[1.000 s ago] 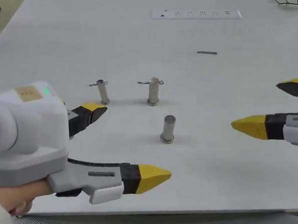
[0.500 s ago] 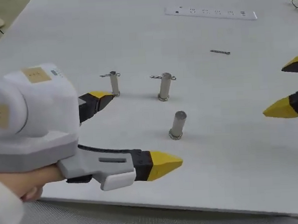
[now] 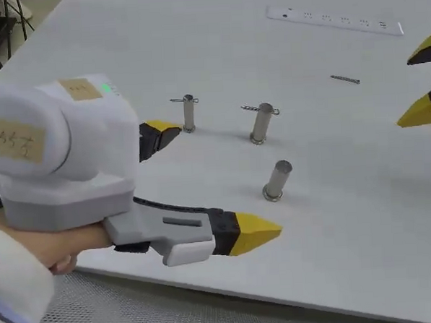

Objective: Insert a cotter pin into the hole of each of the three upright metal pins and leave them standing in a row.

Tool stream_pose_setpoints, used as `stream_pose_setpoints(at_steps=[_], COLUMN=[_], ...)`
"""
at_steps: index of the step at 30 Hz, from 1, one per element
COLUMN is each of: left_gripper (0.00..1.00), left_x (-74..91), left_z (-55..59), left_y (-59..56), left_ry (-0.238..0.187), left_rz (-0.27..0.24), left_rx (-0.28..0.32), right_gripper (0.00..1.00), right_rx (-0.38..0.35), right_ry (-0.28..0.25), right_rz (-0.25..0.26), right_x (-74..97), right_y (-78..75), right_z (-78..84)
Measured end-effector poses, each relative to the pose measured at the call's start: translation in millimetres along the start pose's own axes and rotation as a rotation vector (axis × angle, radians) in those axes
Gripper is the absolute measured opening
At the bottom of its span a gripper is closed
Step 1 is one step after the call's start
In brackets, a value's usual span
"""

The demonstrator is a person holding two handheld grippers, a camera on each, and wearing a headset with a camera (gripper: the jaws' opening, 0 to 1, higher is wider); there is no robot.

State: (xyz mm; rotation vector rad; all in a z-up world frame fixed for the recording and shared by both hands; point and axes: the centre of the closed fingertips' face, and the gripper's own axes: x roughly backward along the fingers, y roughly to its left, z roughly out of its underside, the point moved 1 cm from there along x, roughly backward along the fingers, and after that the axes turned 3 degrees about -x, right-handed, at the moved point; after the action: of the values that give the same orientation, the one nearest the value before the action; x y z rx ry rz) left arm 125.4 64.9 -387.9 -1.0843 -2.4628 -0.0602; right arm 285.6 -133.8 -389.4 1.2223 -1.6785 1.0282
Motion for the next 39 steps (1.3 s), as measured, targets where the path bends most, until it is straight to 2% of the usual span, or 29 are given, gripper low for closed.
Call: stream_pose_setpoints(at_steps=[9,14,16,18,21,23,27,30,39], left_gripper=[0.99,0.99,0.99,0.99,0.99,0.99,0.99,0.97,0.96], left_x=[1.7,1.0,1.0,1.3,2.2,3.3,6.1,8.6,12.0], left_z=[2.7,3.1,3.1,1.4,-1.4,-2.7,-3.7,-2.5,-2.2], left_y=[1.0,0.8,1.5,1.4,0.3,1.4,5.2,6.7,15.1], left_ry=[0.005,0.009,0.015,0.014,0.015,0.014,0.006,0.013,0.016], left_rz=[-0.006,-0.004,-0.005,-0.003,0.002,-0.003,-0.018,-0.024,-0.039], left_rx=[0.013,0.018,0.019,0.021,0.015,0.013,0.027,0.027,0.048], right_gripper=[0.52,0.49,0.46,0.41,0.36,0.33,0.29,0.27,0.20], right_rx=[0.040,0.051,0.084,0.075,0.061,0.060,0.030,0.036,-0.011], right_ry=[0.057,0.065,0.047,0.053,0.059,0.073,0.097,0.113,0.159], right_rz=[-0.028,-0.030,-0.033,-0.037,-0.043,-0.040,-0.043,-0.039,-0.034], right_x=[-18.2,-28.7,-35.9,-43.5,-53.1,-56.3,-67.7,-73.8,-88.7], right_y=[-45.7,-65.9,-73.7,-81.0,-89.0,-83.2,-90.1,-94.1,-110.4], right_z=[-4.7,-8.2,-11.4,-12.1,-14.4,-15.4,-13.5,-12.7,0.2])
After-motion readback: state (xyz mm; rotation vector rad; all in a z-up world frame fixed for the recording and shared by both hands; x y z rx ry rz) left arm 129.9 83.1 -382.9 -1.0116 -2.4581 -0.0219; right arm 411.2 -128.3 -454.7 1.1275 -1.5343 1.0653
